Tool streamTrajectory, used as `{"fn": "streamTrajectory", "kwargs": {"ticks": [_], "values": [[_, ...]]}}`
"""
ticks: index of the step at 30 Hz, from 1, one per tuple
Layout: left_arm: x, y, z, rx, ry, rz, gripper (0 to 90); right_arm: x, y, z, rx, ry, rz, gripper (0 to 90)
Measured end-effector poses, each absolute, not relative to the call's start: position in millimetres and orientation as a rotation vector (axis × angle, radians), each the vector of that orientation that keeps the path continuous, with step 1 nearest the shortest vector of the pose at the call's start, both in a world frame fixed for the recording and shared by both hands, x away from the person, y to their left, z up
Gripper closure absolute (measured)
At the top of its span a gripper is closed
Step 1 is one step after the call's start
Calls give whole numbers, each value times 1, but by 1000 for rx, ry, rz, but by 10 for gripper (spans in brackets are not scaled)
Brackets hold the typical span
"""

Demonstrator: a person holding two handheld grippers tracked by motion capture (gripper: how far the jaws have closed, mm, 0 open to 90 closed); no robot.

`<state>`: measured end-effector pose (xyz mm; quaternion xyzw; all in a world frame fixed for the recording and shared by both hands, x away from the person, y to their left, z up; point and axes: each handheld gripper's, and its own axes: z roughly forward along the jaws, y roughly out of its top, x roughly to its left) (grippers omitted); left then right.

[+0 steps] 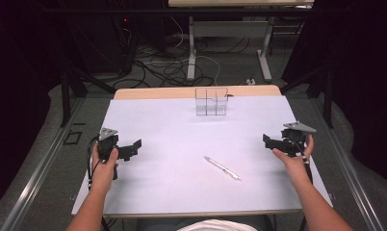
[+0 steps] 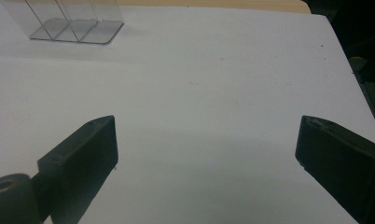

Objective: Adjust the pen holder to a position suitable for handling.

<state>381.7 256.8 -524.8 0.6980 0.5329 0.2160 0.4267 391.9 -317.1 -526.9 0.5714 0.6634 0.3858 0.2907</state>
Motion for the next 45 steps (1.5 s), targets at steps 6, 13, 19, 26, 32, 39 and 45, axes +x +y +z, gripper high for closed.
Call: {"fn": "streamTrajectory", "kwargs": {"ticks": [6,13,19,26,32,39,45], "values": [[381,261,-523,1726,1354,547,0,394,-313,-524,1536,1769,1050,59],[381,263,-523,1708,1359,533,0,396,-304,-513,1538,1791,1048,80],[382,262,-524,1722,1360,514,0,399,-299,-511,1535,1797,1062,136],[381,254,-526,1753,1279,484,2,437,-246,-462,1462,1892,1122,240],[381,253,-526,1753,1276,488,2,437,-246,-462,1462,1892,1122,240],[381,252,-527,1760,1274,485,2,441,-240,-453,1449,1906,1123,259],[382,252,-527,1767,1268,492,2,452,-231,-439,1449,1931,1105,318]]}}
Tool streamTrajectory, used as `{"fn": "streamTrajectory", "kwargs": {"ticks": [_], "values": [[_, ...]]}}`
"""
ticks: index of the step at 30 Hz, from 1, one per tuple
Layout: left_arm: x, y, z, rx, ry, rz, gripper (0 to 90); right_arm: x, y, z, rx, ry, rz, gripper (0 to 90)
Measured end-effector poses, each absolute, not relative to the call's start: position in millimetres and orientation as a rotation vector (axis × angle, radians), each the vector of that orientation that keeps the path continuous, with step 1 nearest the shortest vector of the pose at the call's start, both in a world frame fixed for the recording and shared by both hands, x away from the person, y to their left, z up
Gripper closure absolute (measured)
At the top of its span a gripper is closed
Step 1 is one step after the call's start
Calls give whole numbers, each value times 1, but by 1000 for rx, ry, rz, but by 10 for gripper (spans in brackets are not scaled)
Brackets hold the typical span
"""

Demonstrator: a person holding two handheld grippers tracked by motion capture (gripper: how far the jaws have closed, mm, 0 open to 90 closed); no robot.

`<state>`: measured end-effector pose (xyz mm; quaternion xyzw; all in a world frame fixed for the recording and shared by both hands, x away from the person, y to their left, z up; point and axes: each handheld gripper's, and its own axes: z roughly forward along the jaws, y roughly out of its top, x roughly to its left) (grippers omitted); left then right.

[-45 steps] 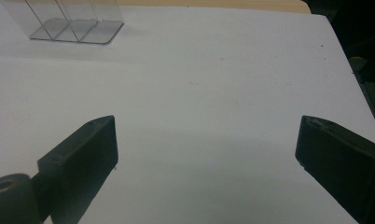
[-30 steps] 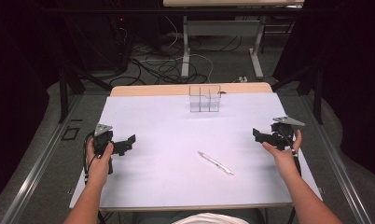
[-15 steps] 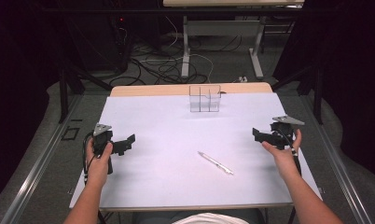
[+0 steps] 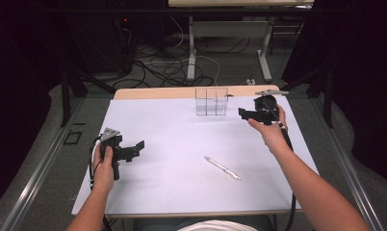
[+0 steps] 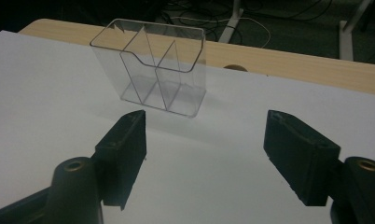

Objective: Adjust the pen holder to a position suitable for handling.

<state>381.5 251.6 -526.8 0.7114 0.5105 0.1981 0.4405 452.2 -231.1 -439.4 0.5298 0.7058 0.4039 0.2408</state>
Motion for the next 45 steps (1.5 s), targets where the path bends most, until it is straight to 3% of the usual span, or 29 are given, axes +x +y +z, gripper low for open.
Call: {"fn": "streamTrajectory", "kwargs": {"ticks": [5,24,33,45], "values": [[381,250,-527,1764,1263,488,1,466,-218,-427,1437,1960,1072,394],[380,252,-527,1760,1270,491,2,514,-202,-426,1534,1947,957,367],[380,252,-527,1761,1268,492,2,529,-197,-433,1531,1985,945,416],[380,254,-528,1752,1276,486,2,545,-193,-441,1503,1934,951,555]]}}
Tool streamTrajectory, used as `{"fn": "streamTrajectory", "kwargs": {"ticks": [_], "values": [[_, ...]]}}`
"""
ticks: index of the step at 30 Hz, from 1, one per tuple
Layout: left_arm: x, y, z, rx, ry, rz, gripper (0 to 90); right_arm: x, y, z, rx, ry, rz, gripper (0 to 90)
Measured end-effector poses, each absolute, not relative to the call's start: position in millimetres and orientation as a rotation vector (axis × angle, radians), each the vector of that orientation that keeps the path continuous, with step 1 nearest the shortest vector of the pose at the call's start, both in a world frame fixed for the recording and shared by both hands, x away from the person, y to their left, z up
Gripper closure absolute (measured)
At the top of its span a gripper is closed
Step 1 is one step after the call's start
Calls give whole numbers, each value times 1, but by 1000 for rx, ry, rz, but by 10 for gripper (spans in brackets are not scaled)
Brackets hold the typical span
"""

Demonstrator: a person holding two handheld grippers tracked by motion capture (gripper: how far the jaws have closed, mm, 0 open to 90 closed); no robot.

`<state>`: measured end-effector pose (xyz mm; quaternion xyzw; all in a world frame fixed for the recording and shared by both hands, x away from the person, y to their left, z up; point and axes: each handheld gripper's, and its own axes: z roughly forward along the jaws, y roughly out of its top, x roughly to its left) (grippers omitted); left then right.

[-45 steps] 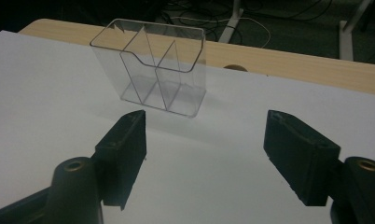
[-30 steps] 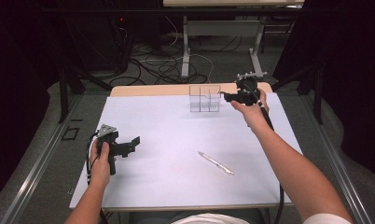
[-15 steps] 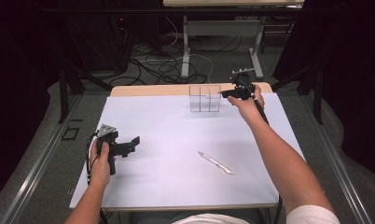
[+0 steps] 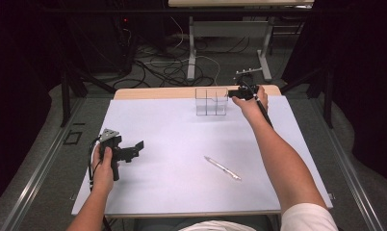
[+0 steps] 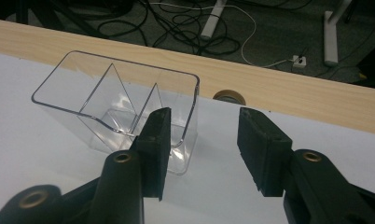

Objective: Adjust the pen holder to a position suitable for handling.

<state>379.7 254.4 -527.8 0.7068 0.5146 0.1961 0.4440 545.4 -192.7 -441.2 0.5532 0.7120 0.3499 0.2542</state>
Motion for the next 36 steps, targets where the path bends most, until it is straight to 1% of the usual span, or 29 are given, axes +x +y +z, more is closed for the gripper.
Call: {"fn": "streamTrajectory", "kwargs": {"ticks": [6,12,28,36], "values": [[380,255,-529,1750,1281,483,2,553,-192,-447,1518,1914,985,615],[379,255,-529,1741,1290,476,1,561,-190,-457,1563,1914,987,627],[378,253,-530,1750,1294,456,2,570,-181,-475,1601,1930,996,733],[378,254,-530,1746,1293,457,1,572,-176,-481,1623,1925,983,771]]}}
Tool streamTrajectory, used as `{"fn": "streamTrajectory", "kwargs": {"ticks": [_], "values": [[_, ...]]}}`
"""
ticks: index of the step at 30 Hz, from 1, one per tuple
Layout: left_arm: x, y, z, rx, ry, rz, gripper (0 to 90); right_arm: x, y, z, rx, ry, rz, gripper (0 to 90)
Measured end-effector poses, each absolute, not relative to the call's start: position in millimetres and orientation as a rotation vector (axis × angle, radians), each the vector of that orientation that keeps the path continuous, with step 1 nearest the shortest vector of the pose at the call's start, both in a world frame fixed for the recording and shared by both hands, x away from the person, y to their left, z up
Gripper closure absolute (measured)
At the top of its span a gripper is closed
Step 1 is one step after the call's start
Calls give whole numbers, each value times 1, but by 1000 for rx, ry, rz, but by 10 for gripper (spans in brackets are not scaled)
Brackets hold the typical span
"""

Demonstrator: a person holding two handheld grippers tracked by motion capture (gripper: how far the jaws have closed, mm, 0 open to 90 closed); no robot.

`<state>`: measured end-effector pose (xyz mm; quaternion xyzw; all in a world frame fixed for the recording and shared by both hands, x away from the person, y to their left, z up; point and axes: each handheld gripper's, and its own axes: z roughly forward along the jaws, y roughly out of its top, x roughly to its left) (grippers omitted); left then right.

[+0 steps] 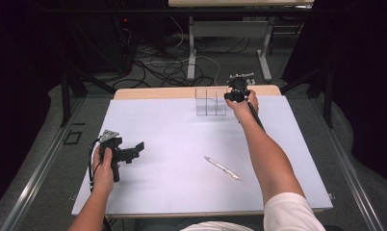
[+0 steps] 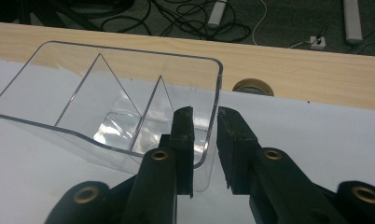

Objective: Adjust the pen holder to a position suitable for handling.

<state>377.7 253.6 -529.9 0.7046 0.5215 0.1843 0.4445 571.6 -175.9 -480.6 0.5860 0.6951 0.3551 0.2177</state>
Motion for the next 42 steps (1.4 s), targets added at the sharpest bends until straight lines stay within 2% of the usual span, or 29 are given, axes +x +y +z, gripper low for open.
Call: {"fn": "streamTrajectory", "kwargs": {"ticks": [15,42], "values": [[378,253,-531,1746,1296,450,2,574,-172,-487,1638,1900,941,847],[379,253,-533,1742,1300,455,2,571,-170,-481,1789,1833,926,883]]}}
